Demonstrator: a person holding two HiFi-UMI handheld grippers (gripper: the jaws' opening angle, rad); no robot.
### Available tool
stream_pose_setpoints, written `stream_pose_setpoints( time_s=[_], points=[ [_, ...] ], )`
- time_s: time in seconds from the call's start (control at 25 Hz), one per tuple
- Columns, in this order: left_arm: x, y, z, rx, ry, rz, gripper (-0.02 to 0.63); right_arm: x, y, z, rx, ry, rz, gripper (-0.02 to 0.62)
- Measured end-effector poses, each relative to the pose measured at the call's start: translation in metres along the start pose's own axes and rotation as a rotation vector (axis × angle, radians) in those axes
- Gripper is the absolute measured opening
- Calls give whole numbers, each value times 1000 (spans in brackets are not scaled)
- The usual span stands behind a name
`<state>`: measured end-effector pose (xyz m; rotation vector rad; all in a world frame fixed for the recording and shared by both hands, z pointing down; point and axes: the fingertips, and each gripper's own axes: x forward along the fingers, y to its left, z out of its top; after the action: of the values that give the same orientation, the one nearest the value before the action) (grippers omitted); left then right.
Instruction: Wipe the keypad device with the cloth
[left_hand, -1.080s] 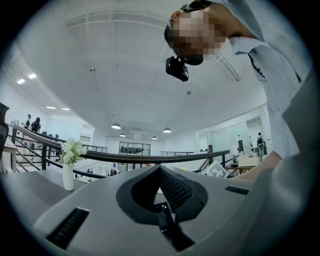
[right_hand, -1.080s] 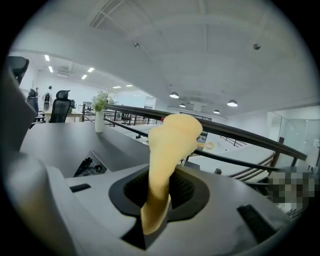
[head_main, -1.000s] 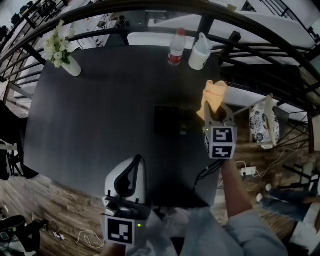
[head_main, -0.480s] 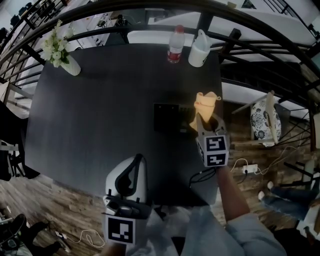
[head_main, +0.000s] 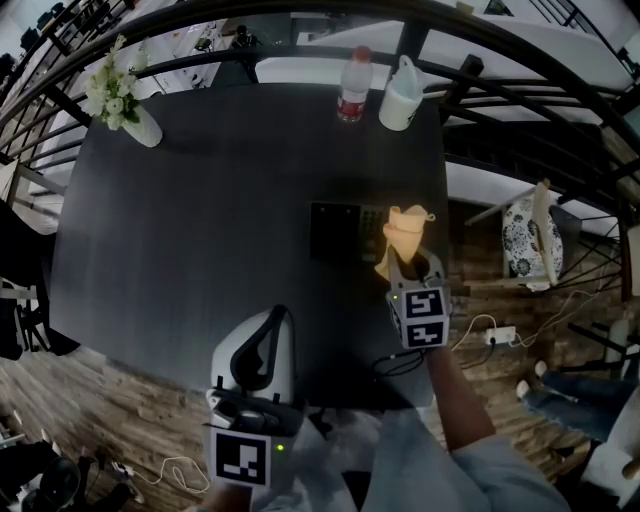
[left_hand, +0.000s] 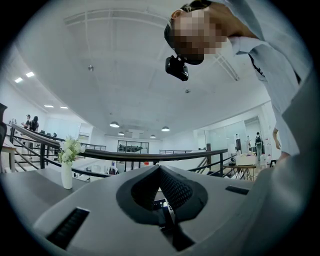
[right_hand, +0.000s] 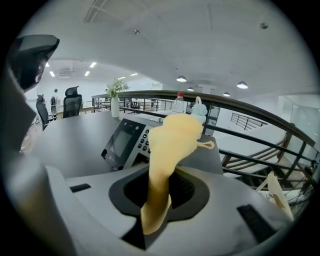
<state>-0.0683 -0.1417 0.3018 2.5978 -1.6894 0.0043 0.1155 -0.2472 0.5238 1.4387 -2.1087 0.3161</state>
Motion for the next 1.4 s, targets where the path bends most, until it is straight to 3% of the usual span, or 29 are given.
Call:
stream_pose_setpoints(
  time_s=[0.36, 1.4],
  points=[
    [-3, 3, 1, -3, -3, 0, 12, -7, 31, -1, 31, 6, 32, 71],
    [-39, 54, -6, -2, 27, 108, 12, 36, 162, 41, -98, -24, 287, 71]
  ],
)
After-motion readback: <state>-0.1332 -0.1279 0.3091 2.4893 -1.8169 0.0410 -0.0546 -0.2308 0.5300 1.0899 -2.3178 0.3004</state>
